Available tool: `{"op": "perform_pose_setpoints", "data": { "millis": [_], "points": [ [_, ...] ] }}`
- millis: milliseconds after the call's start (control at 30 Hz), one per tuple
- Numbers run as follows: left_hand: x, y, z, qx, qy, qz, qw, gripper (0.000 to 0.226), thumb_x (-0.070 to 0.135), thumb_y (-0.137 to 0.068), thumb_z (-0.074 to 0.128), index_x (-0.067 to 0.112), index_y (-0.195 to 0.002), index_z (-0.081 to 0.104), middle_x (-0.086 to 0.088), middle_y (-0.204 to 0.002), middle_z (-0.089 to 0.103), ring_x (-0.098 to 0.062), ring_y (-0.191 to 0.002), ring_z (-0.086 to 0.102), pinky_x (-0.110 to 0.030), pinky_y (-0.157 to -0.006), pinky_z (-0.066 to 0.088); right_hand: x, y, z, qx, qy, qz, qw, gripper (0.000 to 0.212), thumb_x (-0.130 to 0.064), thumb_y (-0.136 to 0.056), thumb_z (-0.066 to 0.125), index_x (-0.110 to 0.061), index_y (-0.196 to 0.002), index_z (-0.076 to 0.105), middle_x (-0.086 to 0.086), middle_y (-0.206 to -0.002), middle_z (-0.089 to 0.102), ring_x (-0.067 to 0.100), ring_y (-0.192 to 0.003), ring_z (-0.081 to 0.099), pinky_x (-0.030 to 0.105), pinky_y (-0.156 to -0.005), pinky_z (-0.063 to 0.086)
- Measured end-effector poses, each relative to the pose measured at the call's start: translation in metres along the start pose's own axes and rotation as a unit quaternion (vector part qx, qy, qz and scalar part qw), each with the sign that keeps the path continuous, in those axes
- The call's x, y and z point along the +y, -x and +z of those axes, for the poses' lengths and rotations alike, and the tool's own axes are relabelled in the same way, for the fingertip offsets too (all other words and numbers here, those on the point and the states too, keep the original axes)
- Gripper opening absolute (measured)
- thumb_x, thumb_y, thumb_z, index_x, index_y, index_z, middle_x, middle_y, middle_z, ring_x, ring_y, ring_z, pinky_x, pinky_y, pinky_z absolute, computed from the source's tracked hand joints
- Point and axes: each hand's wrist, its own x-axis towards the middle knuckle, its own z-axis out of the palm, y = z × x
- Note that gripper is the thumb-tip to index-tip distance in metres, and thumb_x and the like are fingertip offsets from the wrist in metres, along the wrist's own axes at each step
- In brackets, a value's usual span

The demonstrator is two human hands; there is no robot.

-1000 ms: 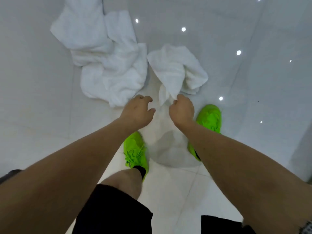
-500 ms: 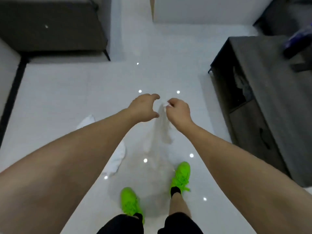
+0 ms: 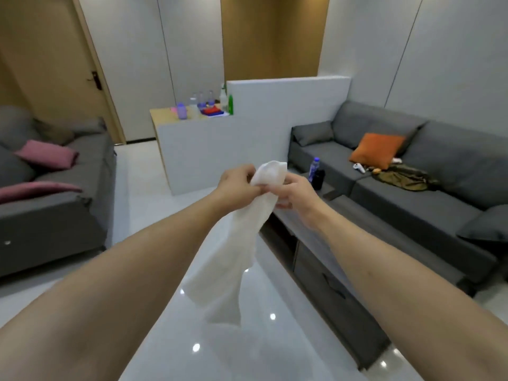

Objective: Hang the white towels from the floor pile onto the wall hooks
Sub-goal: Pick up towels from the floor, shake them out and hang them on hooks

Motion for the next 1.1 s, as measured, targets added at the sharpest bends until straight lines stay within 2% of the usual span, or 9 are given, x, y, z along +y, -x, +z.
{"op": "perform_pose_setpoints", "data": {
  "millis": [167,300,433,500,633,733,800,900,1100],
  "points": [
    [0.097,-0.007,0.037,0.001,0.051,0.022,0.998,0.028,0.038,-0.077,0.076,0.02,-0.092,0.062,-0.004,-0.094,0.065,-0.022,-0.089,0.064,-0.041,-0.08,0.056,-0.02,0.034,-0.085,0.034,0.045,-0.036,0.998,0.017,-0.01,-0.092,0.064,0.001,-0.104,0.07,0.017,-0.103,0.072,0.027,-0.093,0.07,0.037,-0.084,0.055],
    [0.152,-0.013,0.064,-0.035,0.091,0.049,0.994,0.038,0.031,-0.073,0.082,0.026,-0.105,0.062,-0.002,-0.101,0.065,-0.019,-0.09,0.065,-0.036,-0.074,0.06,-0.041,0.045,-0.136,0.093,0.14,-0.069,0.983,0.023,-0.023,-0.093,0.061,-0.001,-0.091,0.07,0.008,-0.079,0.065,0.017,-0.072,0.06,0.031,-0.064,0.049],
    [0.188,-0.029,0.087,-0.067,0.068,0.085,0.992,0.017,0.039,-0.066,0.081,0.027,-0.077,0.075,0.006,-0.079,0.07,-0.006,-0.076,0.066,-0.017,-0.055,0.049,-0.049,0.05,-0.184,0.089,0.219,-0.099,0.967,0.034,-0.027,-0.09,0.062,-0.003,-0.067,0.053,0.005,-0.065,0.042,0.015,-0.06,0.041,0.03,-0.054,0.031],
    [0.191,-0.045,0.098,-0.035,0.026,0.089,0.995,0.008,0.032,-0.074,0.076,0.026,-0.078,0.075,0.004,-0.084,0.068,-0.008,-0.082,0.062,-0.016,-0.06,0.046,-0.048,0.053,-0.21,0.074,0.24,-0.089,0.964,0.035,-0.031,-0.085,0.07,-0.007,-0.066,0.054,0.004,-0.063,0.042,0.013,-0.057,0.04,0.028,-0.051,0.03],
    [0.187,-0.085,0.111,0.017,-0.004,0.094,0.995,0.005,0.028,-0.077,0.077,0.027,-0.078,0.072,0.008,-0.083,0.064,-0.004,-0.078,0.056,-0.017,-0.064,0.041,-0.036,0.045,-0.266,0.031,0.347,-0.002,0.937,0.033,-0.032,-0.073,0.083,-0.005,-0.069,0.065,0.004,-0.064,0.062,0.013,-0.058,0.058,0.027,-0.054,0.043],
    [0.177,-0.124,0.123,0.043,-0.016,0.088,0.995,0.007,0.03,-0.078,0.078,0.027,-0.076,0.071,0.01,-0.081,0.064,-0.007,-0.08,0.057,-0.024,-0.073,0.045,-0.024,0.024,-0.305,0.087,0.419,0.004,0.904,0.048,-0.031,-0.074,0.081,-0.017,-0.047,0.044,-0.003,-0.048,0.042,0.011,-0.048,0.041,0.03,-0.052,0.027],
    [0.166,-0.151,0.131,0.055,-0.037,0.075,0.995,0.006,0.032,-0.08,0.076,0.027,-0.08,0.072,0.008,-0.084,0.064,-0.014,-0.083,0.058,-0.03,-0.077,0.051,-0.016,0.005,-0.33,0.117,0.42,0.01,0.9,0.049,-0.032,-0.073,0.082,-0.018,-0.043,0.046,-0.007,-0.045,0.042,0.008,-0.046,0.041,0.028,-0.05,0.028],
    [0.146,-0.202,0.141,0.098,-0.051,0.053,0.993,0.005,0.034,-0.083,0.073,0.03,-0.083,0.069,0.007,-0.087,0.064,-0.015,-0.082,0.058,-0.029,-0.072,0.049,-0.007,-0.046,-0.359,0.141,0.394,0.006,0.908,0.035,-0.032,-0.068,0.085,-0.012,-0.052,0.062,-0.001,-0.052,0.053,0.011,-0.051,0.049,0.027,-0.053,0.033],
    [0.101,-0.33,0.153,0.132,-0.155,0.023,0.979,0.009,0.038,-0.087,0.066,0.029,-0.086,0.067,0.003,-0.087,0.064,-0.019,-0.081,0.057,-0.029,-0.066,0.041,-0.003,-0.208,-0.391,0.139,0.461,0.001,0.876,0.038,-0.033,-0.064,0.085,-0.017,-0.048,0.053,-0.006,-0.049,0.052,0.013,-0.052,0.05,0.03,-0.051,0.035]
  ]
}}
